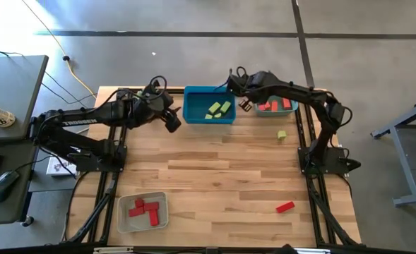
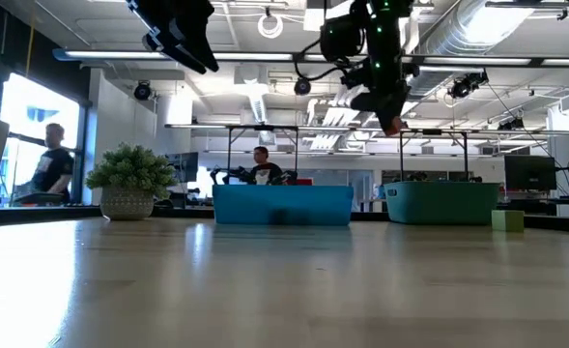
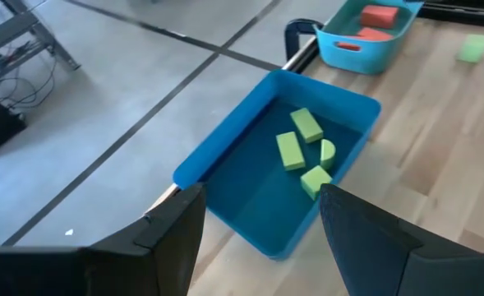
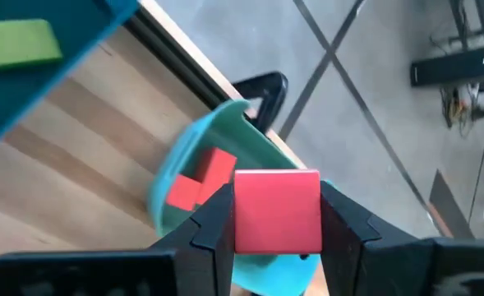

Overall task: Sort & place blocks by color
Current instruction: Put the orange block into the green bin

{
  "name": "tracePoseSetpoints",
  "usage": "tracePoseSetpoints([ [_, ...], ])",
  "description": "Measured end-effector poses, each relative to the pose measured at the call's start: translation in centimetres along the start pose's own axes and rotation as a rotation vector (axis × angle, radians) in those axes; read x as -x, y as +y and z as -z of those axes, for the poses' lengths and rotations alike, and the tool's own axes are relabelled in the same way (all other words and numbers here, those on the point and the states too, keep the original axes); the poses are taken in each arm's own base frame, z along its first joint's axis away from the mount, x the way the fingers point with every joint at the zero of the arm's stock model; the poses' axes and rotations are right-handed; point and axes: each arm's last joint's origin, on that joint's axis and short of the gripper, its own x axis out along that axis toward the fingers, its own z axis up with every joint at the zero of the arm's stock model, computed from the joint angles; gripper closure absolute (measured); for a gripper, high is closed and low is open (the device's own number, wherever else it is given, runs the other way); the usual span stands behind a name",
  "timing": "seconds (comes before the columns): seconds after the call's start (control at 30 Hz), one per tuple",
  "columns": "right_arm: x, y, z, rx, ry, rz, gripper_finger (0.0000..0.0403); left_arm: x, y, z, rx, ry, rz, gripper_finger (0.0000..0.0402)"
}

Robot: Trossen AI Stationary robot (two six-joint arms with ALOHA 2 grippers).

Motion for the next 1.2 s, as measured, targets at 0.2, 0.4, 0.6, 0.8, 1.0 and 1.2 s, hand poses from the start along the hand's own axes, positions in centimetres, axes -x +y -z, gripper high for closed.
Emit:
tracePoseSetpoints([
  [0.2, -2.4, -0.8, 1.2, -0.039, 0.087, 0.019, 0.0297, -0.3, 0.6, 0.0, 0.016, 0.007, -0.025, 0.0174],
  [0.4, -5.3, -1.4, 5.2, -0.129, 0.107, 0.044, 0.0297, -0.6, 1.0, -0.1, 0.029, 0.010, -0.013, 0.0174],
  [0.6, -6.9, -3.0, 7.2, -0.329, -0.005, -0.010, 0.0297, -0.6, 1.0, -0.4, 0.048, -0.022, -0.009, 0.0174],
  [0.8, -9.6, -3.6, 8.5, -0.456, -0.047, -0.125, 0.0293, -0.6, 0.9, -0.7, 0.022, -0.050, -0.008, 0.0174],
  [1.0, -12.4, -4.1, 9.6, -0.512, -0.026, -0.169, 0.0284, -0.6, 0.9, -0.9, 0.021, -0.065, -0.009, 0.0174],
  [1.2, -13.6, -5.2, 9.8, -0.581, -0.022, -0.227, 0.0281, -0.6, 1.0, -0.9, 0.021, -0.065, -0.015, 0.0174],
])
